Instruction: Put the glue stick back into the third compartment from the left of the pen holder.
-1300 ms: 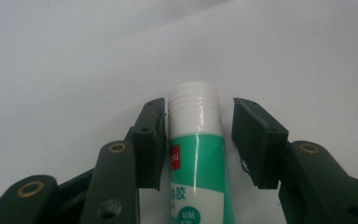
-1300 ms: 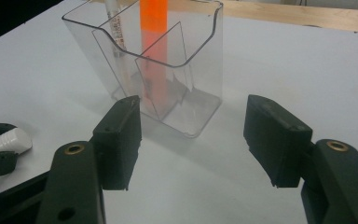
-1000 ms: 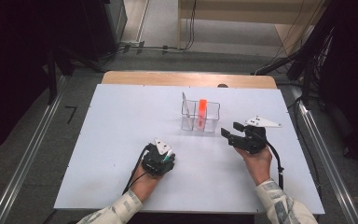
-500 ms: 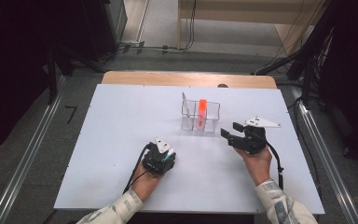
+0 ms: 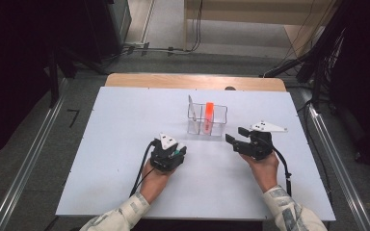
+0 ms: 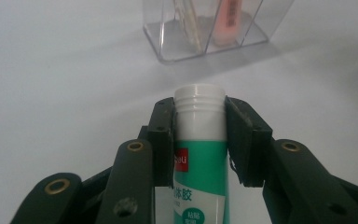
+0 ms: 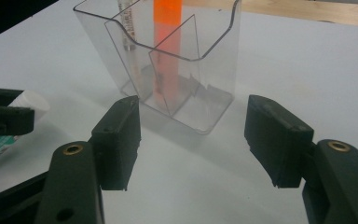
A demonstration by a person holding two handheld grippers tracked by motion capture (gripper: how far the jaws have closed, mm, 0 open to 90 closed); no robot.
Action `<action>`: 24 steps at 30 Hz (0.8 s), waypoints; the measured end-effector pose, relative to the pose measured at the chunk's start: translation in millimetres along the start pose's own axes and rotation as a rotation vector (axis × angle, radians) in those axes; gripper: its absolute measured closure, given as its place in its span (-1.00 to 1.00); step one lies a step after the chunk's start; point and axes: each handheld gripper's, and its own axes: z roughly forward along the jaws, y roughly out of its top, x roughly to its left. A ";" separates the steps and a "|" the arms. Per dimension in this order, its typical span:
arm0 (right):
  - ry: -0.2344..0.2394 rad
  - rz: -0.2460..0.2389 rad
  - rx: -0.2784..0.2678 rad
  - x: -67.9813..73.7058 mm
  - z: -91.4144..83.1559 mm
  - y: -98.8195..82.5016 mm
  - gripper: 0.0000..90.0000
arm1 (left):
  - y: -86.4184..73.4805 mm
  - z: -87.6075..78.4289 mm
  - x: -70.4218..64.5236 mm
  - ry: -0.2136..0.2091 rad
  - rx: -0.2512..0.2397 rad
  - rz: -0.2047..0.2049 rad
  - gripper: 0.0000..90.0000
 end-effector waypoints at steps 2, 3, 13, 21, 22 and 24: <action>0.003 -0.007 0.001 1.3 0.6 0.2 -0.24 | 5.4 -0.1 -0.5 -0.003 -0.023 -0.008 0.44; 0.005 -0.008 0.000 2.2 1.0 0.4 -0.25 | 8.0 0.0 -0.8 -0.004 -0.034 -0.009 0.44; 0.049 -0.024 0.017 14.9 6.7 -0.1 -0.27 | 20.1 5.8 -5.3 0.002 -0.078 -0.007 0.44; 0.086 -0.046 0.033 29.6 14.1 -1.3 -0.27 | 25.2 4.1 -7.7 0.006 -0.113 -0.010 0.45; 0.097 -0.043 0.035 32.2 15.4 -1.4 -0.27 | 26.1 4.1 -7.8 0.004 -0.117 -0.014 0.45; 0.105 -0.050 0.039 36.7 17.7 -1.7 -0.27 | 28.4 4.6 -8.6 0.003 -0.122 -0.015 0.45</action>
